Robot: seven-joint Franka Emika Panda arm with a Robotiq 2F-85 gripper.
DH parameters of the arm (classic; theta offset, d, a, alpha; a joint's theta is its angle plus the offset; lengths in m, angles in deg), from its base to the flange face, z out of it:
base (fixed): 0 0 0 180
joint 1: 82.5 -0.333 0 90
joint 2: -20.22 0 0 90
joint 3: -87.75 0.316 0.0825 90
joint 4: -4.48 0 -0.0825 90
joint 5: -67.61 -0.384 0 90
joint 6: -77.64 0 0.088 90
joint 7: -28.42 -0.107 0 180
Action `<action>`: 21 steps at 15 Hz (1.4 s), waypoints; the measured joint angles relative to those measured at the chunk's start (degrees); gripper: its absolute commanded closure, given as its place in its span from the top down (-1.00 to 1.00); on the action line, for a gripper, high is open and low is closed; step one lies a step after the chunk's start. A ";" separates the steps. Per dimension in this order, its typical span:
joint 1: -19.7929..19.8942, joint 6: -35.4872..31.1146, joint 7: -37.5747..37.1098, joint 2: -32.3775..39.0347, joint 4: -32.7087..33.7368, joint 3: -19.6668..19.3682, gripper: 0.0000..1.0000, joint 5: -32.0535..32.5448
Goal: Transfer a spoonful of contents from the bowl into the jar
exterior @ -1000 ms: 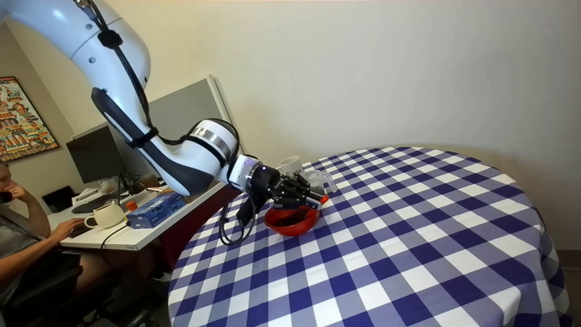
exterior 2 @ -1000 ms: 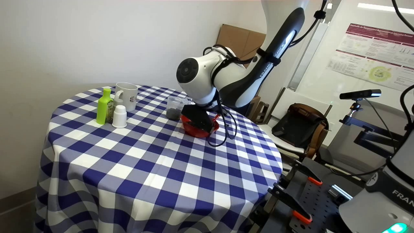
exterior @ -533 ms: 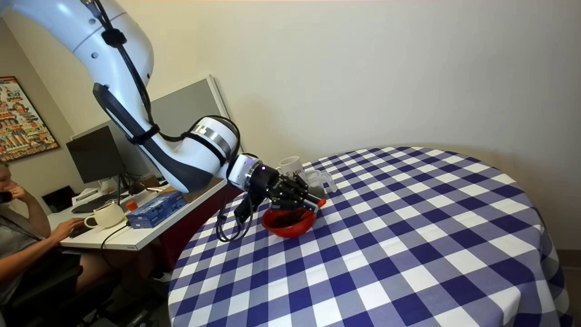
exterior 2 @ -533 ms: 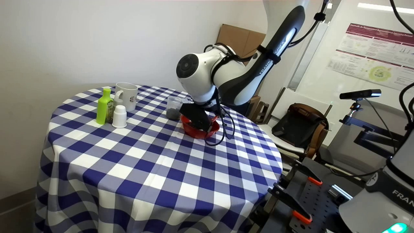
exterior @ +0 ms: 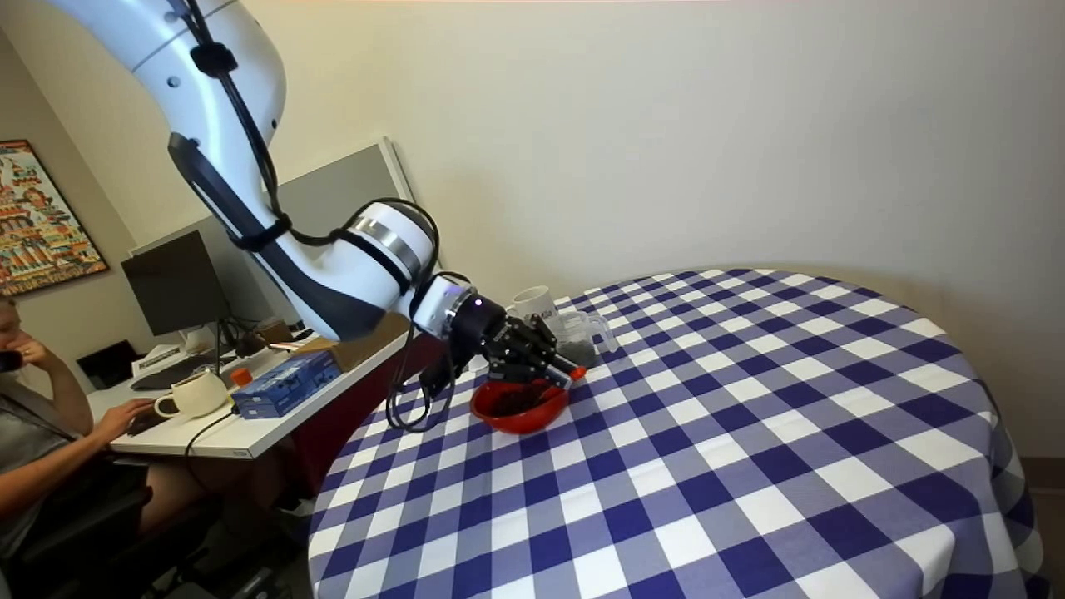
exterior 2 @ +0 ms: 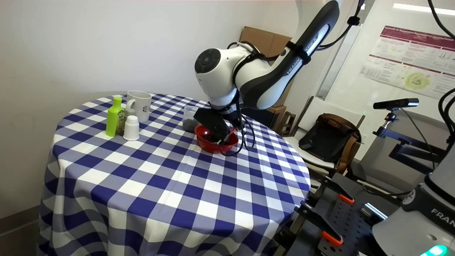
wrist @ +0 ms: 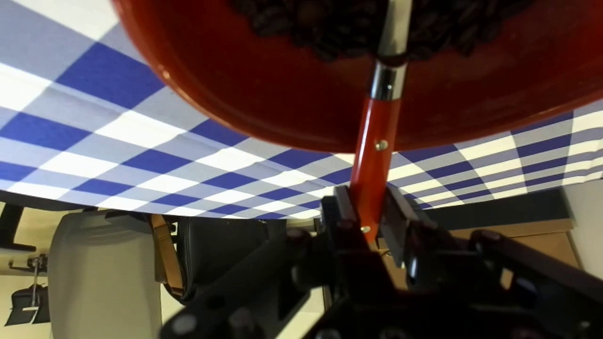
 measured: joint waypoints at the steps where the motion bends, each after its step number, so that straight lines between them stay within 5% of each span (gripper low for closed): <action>1: 0.35 -0.02 0.00 -0.07 0.00 0.41 -0.90 0.00; 21: 4.09 -3.51 0.05 -4.41 -2.45 1.10 -0.90 -0.06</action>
